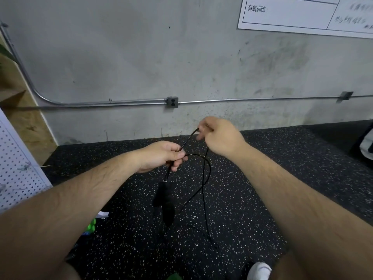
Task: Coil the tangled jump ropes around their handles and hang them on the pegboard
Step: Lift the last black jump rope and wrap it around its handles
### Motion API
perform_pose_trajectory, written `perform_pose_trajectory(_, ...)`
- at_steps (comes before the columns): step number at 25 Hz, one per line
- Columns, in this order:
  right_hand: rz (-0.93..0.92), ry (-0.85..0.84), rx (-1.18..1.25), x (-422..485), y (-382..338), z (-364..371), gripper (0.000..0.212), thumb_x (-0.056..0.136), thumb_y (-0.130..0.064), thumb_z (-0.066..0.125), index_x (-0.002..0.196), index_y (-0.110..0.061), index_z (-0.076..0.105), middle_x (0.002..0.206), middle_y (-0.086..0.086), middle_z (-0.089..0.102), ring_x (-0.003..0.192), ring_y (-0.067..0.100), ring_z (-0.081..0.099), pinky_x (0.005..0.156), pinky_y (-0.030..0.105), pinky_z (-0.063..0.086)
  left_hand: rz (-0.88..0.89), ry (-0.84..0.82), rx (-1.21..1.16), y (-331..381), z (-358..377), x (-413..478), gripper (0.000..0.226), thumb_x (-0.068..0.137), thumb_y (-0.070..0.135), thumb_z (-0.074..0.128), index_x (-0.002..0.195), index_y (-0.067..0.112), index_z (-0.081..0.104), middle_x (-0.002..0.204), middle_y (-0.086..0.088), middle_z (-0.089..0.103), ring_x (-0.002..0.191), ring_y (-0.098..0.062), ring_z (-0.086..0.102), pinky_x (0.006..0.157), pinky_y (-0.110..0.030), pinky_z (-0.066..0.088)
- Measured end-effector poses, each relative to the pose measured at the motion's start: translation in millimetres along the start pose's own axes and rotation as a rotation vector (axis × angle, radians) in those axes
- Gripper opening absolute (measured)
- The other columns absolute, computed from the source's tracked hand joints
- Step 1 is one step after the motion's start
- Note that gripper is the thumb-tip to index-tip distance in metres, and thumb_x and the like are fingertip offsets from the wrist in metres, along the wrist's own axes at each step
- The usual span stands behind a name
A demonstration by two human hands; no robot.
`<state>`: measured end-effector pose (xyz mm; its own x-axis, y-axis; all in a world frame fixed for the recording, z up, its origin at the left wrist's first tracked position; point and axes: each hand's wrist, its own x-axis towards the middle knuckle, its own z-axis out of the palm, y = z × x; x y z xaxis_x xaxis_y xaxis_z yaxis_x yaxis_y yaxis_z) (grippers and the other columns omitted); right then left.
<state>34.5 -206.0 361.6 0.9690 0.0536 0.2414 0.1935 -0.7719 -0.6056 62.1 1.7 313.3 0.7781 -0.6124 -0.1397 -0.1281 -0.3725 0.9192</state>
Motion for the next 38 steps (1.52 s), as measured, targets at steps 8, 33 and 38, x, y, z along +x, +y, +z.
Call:
perform_pose_trajectory(8,0.123,-0.092,-0.217,-7,6,-11,0.048,0.089,-0.023,0.057,0.135,-0.035,0.052,0.124,0.002,0.057,0.117,0.020,0.053,0.093,0.038,0.050,-0.043,0.133,0.138,3,-5,1,0.030,0.106,0.025,0.049,0.100,0.002,0.068,0.064,0.009,0.052,0.061,-0.009,0.046,0.075,-0.033,0.048)
perform_pose_trajectory(33,0.157,-0.590,0.632,-28,7,100,0.037,0.077,-0.022,0.085,0.110,-0.020,0.070,0.108,-0.005,0.076,0.105,0.012,0.070,0.104,0.033,0.045,0.059,0.554,-0.763,44,-14,-11,0.017,0.105,0.011,0.047,0.094,0.001,0.055,0.076,-0.008,0.056,0.068,-0.027,0.074,0.063,-0.039,0.063)
perform_pose_trajectory(38,0.218,-0.622,0.751,-20,-11,94,0.018,0.084,-0.003,0.073,0.097,-0.010,0.063,0.088,0.010,0.073,0.089,0.032,0.073,0.087,0.047,0.060,-0.098,0.687,-0.038,19,-34,-13,0.035,0.108,0.033,0.042,0.106,0.002,0.058,0.091,-0.008,0.067,0.086,-0.025,0.073,0.072,-0.031,0.055)
